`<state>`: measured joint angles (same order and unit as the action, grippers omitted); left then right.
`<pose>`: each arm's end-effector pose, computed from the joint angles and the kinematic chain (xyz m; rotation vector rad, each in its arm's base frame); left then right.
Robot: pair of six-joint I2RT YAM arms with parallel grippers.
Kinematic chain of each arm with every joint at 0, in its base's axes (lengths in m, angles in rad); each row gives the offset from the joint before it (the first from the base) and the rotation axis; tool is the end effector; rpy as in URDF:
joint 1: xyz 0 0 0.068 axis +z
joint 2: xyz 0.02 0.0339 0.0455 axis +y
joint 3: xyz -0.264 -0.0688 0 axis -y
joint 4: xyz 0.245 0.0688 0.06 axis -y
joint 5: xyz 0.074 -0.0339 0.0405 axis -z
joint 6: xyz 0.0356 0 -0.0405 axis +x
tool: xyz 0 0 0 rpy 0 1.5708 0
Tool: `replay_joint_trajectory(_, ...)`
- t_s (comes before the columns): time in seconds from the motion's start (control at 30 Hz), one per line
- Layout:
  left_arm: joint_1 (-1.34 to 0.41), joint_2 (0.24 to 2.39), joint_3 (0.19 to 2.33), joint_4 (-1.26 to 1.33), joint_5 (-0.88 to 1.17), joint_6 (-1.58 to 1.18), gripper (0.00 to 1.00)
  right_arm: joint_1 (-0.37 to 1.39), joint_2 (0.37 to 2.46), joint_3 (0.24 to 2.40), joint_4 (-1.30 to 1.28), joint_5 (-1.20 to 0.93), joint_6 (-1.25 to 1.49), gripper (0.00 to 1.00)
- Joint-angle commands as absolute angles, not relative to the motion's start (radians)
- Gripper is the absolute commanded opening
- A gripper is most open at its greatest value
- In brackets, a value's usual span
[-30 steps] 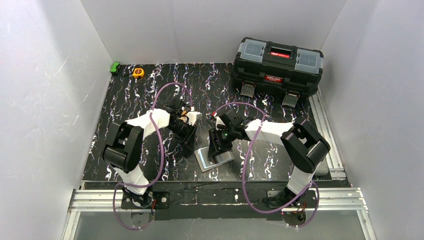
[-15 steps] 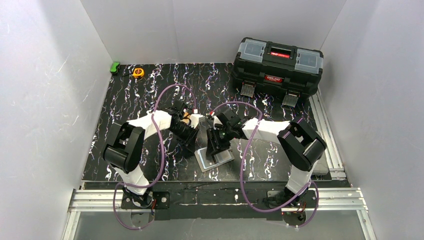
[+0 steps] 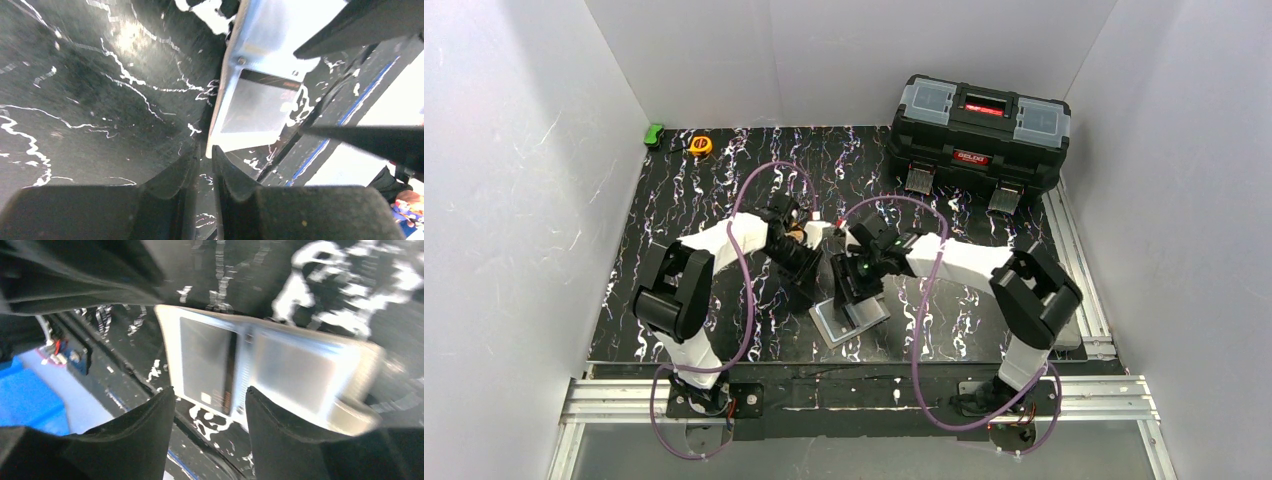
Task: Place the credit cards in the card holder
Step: Insert the credit card into the card holder.
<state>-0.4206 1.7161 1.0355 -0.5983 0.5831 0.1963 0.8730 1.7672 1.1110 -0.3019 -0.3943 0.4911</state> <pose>0.2807 -0.1470 0.1679 0.9644 2.6215 -0.8781 0.2232 0.2875 0.1831 -0.6912 2.6621 0.9730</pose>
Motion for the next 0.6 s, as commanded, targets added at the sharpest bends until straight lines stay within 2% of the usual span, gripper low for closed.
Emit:
replay_joint_trajectory(0.0,-0.396,1.705,1.186,-0.792,0.662,0.261,0.15,0.836,1.622,1.105,-0.460,-0.093,0.491,0.62)
replay_joint_trajectory(0.13,-0.393,1.707,1.251,-0.876,0.683,0.283,0.15,0.805,1.572,1.034,-0.504,0.016,0.505,0.62)
replay_joint_trajectory(0.3,-0.405,1.684,1.184,-0.832,0.686,0.260,0.16,0.742,1.539,0.962,-0.508,0.052,0.494,0.60)
replay_joint_trajectory(0.57,-0.444,1.691,1.059,-0.726,0.734,0.221,0.23,0.718,1.556,0.925,-0.412,-0.069,0.489,0.61)
